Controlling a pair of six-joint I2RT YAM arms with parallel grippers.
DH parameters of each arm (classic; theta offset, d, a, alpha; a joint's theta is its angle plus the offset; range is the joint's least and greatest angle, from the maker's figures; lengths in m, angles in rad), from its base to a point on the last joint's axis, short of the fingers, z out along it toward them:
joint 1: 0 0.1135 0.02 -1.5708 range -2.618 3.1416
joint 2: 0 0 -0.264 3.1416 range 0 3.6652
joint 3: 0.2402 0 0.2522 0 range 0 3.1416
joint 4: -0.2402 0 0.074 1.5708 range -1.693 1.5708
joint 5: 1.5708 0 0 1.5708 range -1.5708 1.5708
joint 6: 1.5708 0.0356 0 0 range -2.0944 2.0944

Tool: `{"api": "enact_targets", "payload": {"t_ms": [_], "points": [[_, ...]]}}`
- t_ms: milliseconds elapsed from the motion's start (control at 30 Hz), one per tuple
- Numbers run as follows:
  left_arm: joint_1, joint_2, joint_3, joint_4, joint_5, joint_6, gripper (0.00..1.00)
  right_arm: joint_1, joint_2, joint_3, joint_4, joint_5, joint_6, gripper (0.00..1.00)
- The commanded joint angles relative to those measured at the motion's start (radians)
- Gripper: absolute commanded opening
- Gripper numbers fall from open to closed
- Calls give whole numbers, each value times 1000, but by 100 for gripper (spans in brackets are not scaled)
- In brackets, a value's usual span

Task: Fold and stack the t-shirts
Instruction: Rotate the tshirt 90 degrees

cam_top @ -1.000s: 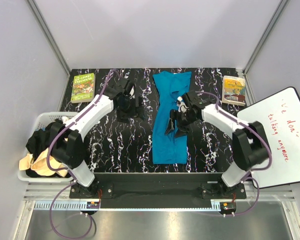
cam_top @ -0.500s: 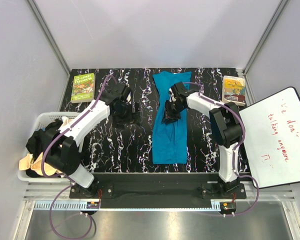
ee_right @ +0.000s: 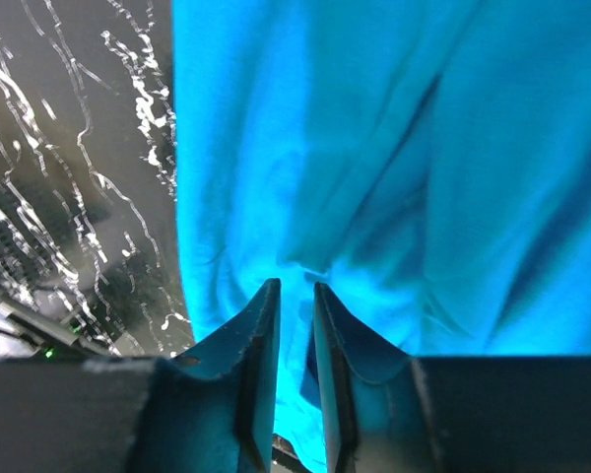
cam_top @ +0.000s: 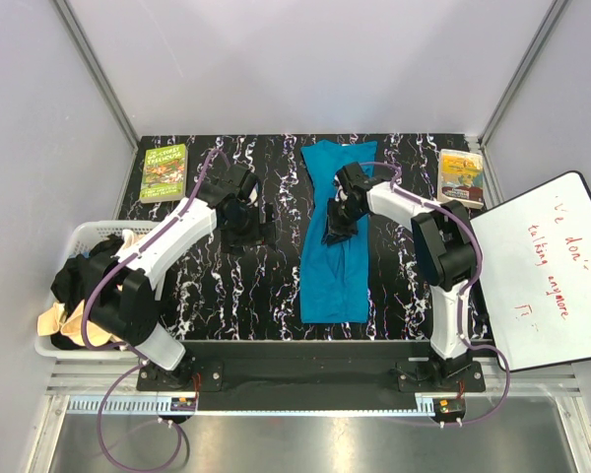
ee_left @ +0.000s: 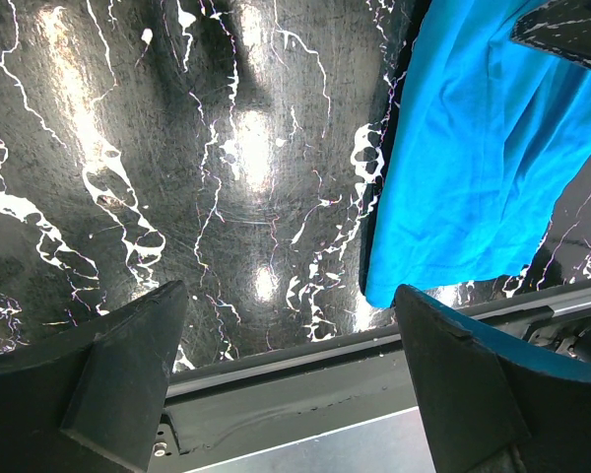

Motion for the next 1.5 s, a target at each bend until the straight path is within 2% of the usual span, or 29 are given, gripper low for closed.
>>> {"api": "enact_targets", "payload": {"t_ms": [0,367,500,533,633,1100,1233,1467], "points": [[0,-24,4,12,-15,0,91,-3,-71,4,-7,63,-17,31],[0,-34,-19,15,-9,0,91,-3,60,90,-6,34,-35,30],[0,-42,-29,13,-13,-3,91,-2,66,102,8,20,-40,14],[0,-44,-31,13,-13,-3,91,-2,63,102,10,20,-43,7],[0,-44,-32,15,-12,-3,91,-2,58,99,14,20,-57,0],[0,-4,-23,25,-4,4,91,-2,-241,-31,-6,83,-54,0],[0,15,-12,29,8,6,91,-2,-262,-55,-49,115,-52,0],[0,30,9,30,22,16,91,-5,-207,-111,-66,135,-52,0]]}}
